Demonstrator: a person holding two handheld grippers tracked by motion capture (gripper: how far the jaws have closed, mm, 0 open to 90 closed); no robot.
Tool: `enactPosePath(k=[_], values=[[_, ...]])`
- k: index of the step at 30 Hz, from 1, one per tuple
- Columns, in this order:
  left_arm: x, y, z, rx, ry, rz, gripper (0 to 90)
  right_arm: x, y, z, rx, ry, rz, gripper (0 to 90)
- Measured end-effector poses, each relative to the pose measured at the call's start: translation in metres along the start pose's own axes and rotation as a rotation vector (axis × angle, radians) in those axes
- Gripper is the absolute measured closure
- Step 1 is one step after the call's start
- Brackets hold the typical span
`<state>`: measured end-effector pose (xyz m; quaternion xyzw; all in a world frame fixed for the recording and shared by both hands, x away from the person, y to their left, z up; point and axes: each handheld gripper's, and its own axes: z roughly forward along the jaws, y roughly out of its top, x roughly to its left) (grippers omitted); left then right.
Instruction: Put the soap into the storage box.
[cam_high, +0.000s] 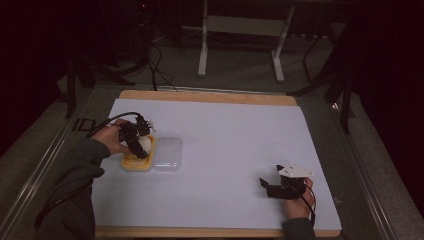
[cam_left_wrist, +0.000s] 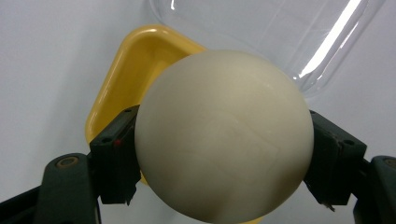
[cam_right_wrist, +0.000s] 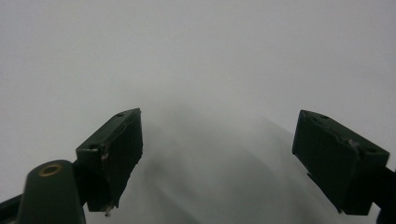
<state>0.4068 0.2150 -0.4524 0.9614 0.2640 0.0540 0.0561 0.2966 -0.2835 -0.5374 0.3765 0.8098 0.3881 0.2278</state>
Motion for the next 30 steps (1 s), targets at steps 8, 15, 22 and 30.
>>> enactPosePath(k=[8,15,22,30], values=[[0.001,-0.004,0.005,0.01,-0.007,-0.009,24.4,0.0,0.0,0.0,-0.002,-0.001,0.0,16.0],[0.003,-0.006,0.009,0.019,-0.008,-0.017,24.5,0.0,0.0,0.0,-0.004,0.001,0.001,16.0],[0.002,-0.007,0.015,0.019,0.011,-0.018,24.4,0.0,0.0,0.0,-0.004,0.0,0.002,16.0],[0.003,-0.011,0.019,0.003,0.011,-0.029,24.4,-0.001,0.0,-0.001,-0.006,0.0,0.004,16.0]])
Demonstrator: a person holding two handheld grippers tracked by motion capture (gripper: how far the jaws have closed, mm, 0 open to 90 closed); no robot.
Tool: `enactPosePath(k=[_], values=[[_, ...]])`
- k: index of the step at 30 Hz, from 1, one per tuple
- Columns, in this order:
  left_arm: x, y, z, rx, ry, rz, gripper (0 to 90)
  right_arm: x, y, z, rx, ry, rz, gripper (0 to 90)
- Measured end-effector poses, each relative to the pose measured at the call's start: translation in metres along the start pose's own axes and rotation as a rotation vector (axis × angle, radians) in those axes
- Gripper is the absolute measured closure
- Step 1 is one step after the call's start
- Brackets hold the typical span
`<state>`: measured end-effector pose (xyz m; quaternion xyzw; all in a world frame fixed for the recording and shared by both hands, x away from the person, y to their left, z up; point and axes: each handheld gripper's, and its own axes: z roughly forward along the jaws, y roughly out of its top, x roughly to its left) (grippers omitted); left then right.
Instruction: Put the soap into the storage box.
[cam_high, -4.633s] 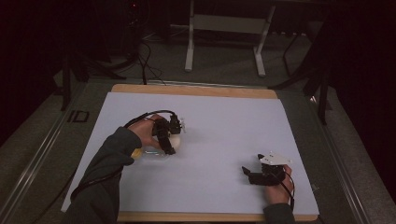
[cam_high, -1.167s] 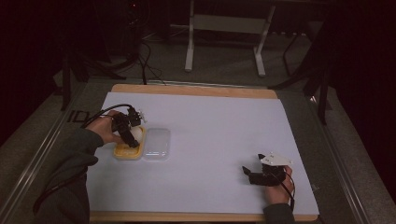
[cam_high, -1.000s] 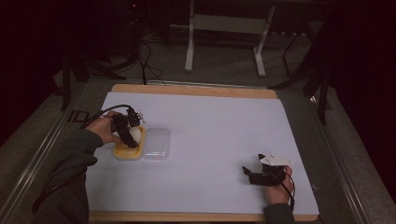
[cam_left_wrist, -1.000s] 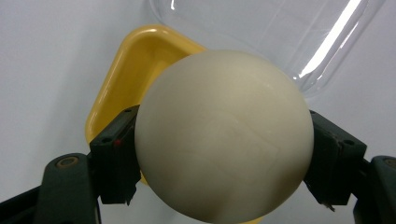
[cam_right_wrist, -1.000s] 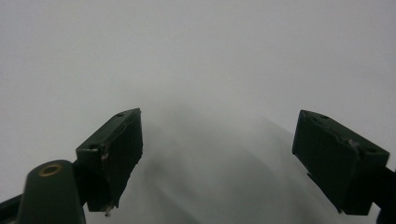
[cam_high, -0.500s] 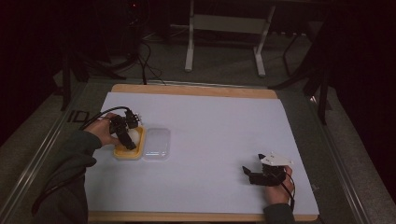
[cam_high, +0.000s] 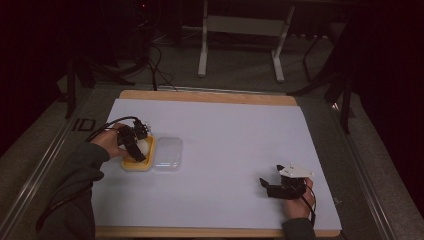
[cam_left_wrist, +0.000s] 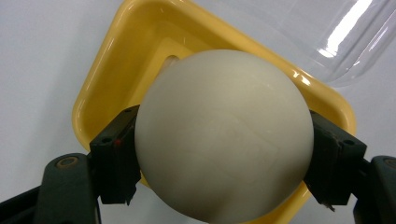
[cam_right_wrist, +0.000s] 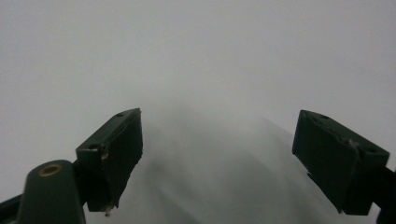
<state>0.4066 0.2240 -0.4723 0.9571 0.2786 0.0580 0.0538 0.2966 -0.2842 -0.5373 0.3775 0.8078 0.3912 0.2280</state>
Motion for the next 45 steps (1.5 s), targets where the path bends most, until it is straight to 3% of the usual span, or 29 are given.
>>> enactPosePath(k=[19,32,45], values=[[0.0,-0.004,0.013,0.019,-0.002,-0.012,24.4,0.0,0.0,0.0,-0.001,-0.001,0.0,16.0],[0.001,-0.007,0.018,0.021,0.02,-0.019,24.3,0.001,0.0,0.0,-0.002,-0.002,-0.003,16.0],[0.004,-0.006,0.023,0.019,-0.01,-0.043,23.8,0.001,0.0,0.0,-0.002,-0.001,-0.005,16.0]])
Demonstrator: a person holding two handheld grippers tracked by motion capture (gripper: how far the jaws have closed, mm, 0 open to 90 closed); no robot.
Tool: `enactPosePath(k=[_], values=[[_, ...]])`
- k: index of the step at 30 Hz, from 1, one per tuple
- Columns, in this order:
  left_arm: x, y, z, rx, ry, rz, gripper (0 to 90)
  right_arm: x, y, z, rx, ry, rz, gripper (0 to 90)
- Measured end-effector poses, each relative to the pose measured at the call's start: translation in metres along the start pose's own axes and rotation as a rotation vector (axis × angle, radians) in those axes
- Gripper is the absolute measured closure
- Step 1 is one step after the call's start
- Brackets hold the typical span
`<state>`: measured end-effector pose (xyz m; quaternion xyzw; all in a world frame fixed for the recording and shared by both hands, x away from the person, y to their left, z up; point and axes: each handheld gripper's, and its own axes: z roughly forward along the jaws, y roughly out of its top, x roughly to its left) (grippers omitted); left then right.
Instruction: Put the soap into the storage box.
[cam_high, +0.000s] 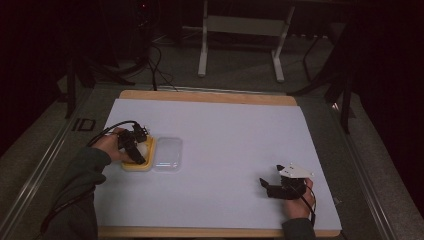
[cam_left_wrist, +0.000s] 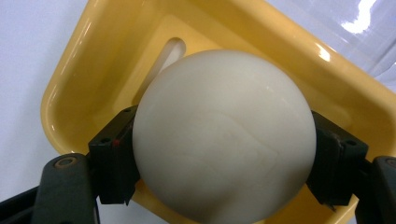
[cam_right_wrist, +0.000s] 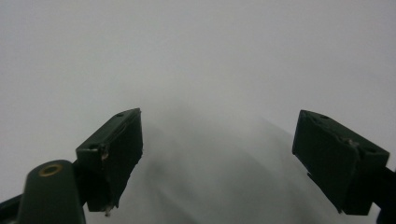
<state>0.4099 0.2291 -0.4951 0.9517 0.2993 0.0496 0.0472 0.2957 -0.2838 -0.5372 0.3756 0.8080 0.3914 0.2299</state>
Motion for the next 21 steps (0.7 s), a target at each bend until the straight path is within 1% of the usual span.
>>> enactPosePath(k=[4,7,10,12,14,18,21], values=[[0.0001,-0.0011,0.0001,-0.009,0.001,0.0,23.7,0.0001,0.0,0.0001,0.0,0.0,-0.001,16.0],[0.0006,-0.0028,0.0006,-0.027,0.002,-0.006,23.3,0.0003,0.0,0.0002,0.0,-0.001,-0.002,16.0],[0.0006,-0.0038,0.0014,-0.043,0.004,-0.012,20.9,0.0004,0.0,0.0002,0.001,-0.001,-0.004,16.0],[0.0006,-0.0035,0.0016,-0.043,0.004,-0.016,19.8,0.0005,0.0001,0.0003,0.001,-0.001,-0.004,16.0],[0.0005,-0.0028,0.0015,-0.041,0.007,-0.011,17.5,0.0004,0.0001,0.0003,0.002,0.0,-0.004,16.0],[0.0003,-0.003,0.0016,-0.049,0.0,-0.015,13.9,0.0004,0.0001,0.0003,0.002,-0.001,-0.005,16.0],[0.0008,-0.0045,0.0014,-0.065,-0.007,-0.019,12.0,0.0005,0.0001,0.0003,0.002,-0.001,-0.006,16.0]])
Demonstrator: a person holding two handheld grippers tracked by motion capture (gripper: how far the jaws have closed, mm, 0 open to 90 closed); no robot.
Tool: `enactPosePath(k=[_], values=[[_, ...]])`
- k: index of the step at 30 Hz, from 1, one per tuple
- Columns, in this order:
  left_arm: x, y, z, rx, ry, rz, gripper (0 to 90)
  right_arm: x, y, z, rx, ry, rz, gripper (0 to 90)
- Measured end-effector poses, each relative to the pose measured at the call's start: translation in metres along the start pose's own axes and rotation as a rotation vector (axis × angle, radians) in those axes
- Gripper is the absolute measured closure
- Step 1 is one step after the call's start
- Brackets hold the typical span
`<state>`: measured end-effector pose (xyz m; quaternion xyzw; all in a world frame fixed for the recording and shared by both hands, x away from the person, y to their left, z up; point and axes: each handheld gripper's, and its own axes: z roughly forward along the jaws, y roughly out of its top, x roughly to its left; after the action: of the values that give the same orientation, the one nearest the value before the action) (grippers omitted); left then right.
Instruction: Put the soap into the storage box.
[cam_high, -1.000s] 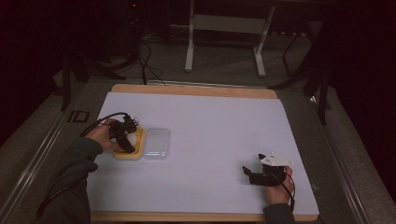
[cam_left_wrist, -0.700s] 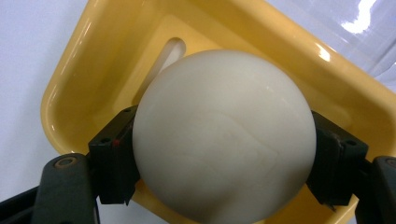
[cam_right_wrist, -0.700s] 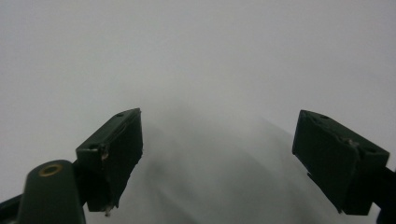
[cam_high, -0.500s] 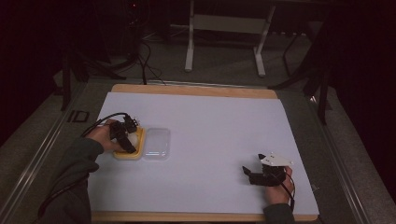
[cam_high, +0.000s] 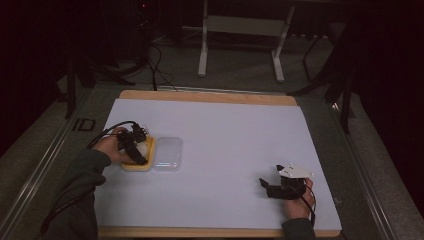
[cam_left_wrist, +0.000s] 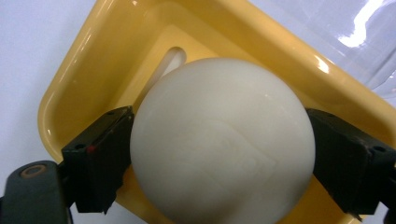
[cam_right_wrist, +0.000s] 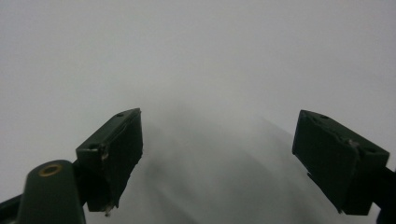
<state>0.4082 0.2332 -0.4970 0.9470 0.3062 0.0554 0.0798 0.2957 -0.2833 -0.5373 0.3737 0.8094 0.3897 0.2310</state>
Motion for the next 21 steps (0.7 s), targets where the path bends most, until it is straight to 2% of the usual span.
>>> enactPosePath(k=[4,5,9,14,21], values=[[-0.001,-0.001,0.0,-0.005,-0.01,-0.01,10.6,0.0,0.0,0.0,0.0,0.0,-0.001,16.0],[-0.001,0.0,-0.002,0.0,-0.004,0.0,10.6,0.0,0.0,0.0,0.0,0.0,-0.001,16.0],[-0.001,-0.001,-0.006,-0.021,0.002,-0.013,8.4,0.0,0.0,0.0,0.001,0.0,-0.002,16.0],[-0.002,-0.002,-0.013,-0.026,0.029,0.001,7.1,0.0,0.0,0.0,0.001,-0.001,-0.002,16.0],[-0.003,-0.003,-0.019,-0.052,0.036,0.004,7.2,0.0,0.0,0.0,0.001,-0.001,-0.002,16.0]])
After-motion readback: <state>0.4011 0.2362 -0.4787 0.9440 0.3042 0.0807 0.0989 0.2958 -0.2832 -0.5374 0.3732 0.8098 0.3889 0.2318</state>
